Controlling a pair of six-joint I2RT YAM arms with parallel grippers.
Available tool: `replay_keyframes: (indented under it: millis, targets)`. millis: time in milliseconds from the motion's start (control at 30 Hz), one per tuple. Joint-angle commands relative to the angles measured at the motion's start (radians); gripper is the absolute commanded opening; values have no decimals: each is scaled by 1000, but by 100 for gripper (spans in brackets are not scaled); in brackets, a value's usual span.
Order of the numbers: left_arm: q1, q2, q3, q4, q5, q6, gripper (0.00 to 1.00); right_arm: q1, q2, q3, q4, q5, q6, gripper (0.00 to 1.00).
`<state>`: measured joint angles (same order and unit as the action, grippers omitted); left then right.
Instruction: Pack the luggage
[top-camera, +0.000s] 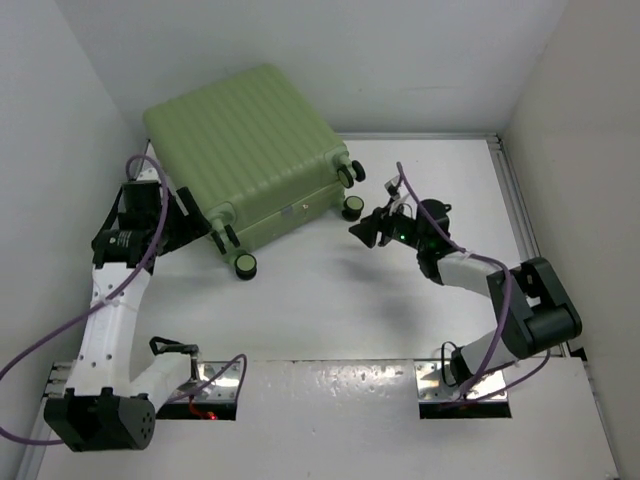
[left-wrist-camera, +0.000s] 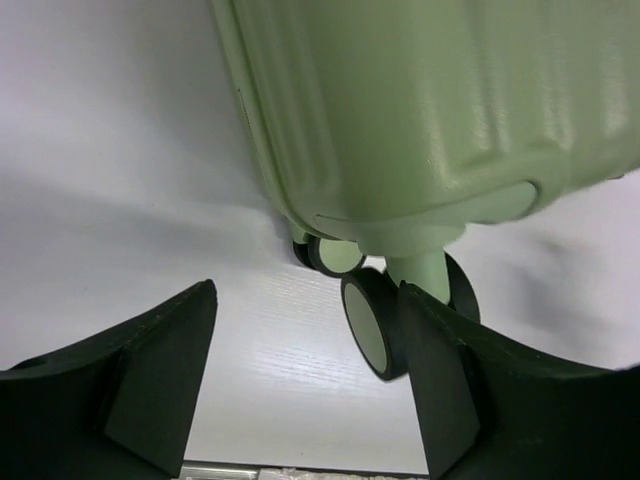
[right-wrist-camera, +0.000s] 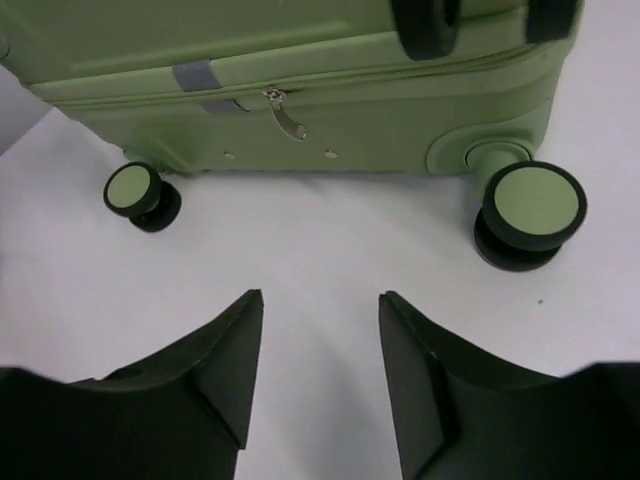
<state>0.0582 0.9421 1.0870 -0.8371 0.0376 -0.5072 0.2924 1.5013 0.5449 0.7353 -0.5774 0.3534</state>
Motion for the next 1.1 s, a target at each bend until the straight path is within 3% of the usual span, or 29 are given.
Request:
replay_keyframes:
  millis: [0,200,567,767,900,1067]
  targets:
    - [-40,43,20,9,-39,-66,77,85,5,43,104,150,-53,49]
    - [-61,159,121,-22,-70,-97,75,165,72,73,139,307,-120,59]
    - [-150,234,313,-43,-1,-79,75,160,96,53,171,289,-100,64]
    - [-161,244,265,-53,-1,-103,75,154,115,69,193,301,-88,70]
    - [-161,262,205,-53,-22,-116,75,154,171,70,292,317,-33,70]
    - [-170,297,185,-53,-22,-134,75,174,230,113,334,307,-21,84]
